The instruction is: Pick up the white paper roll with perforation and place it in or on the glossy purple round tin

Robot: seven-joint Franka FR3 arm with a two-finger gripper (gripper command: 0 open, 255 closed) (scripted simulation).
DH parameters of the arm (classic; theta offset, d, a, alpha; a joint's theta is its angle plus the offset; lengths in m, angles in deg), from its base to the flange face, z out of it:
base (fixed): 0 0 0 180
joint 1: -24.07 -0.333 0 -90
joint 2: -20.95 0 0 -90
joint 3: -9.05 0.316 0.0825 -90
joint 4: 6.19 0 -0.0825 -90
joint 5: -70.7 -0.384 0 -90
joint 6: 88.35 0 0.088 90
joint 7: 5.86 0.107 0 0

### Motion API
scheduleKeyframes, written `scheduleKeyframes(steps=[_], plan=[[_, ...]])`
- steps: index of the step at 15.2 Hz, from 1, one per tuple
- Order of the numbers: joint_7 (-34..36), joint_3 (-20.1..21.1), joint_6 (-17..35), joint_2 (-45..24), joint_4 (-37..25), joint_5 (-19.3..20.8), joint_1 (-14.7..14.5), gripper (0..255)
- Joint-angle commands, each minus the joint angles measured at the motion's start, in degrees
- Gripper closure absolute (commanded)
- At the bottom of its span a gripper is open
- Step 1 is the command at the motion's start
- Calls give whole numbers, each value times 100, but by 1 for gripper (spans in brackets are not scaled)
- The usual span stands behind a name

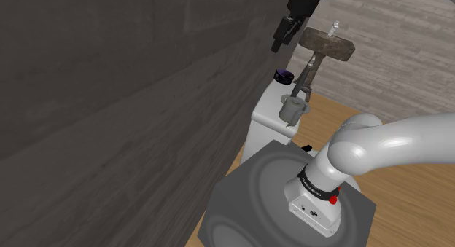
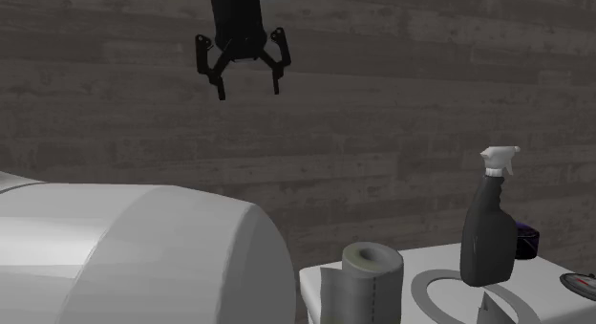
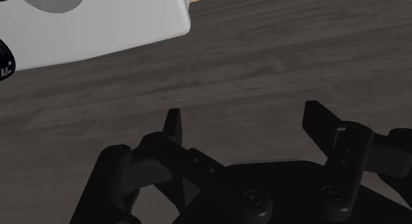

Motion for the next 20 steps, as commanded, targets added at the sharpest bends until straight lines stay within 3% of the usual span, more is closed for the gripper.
scheduleKeyframes(steps=[1, 10, 20], plan=[[0, 0, 0, 0, 0, 0, 0, 0], [-262, -815, 682, 393, 1306, 363, 543, 0], [-632, -1860, 1560, 371, 2433, 1001, 1380, 0]])
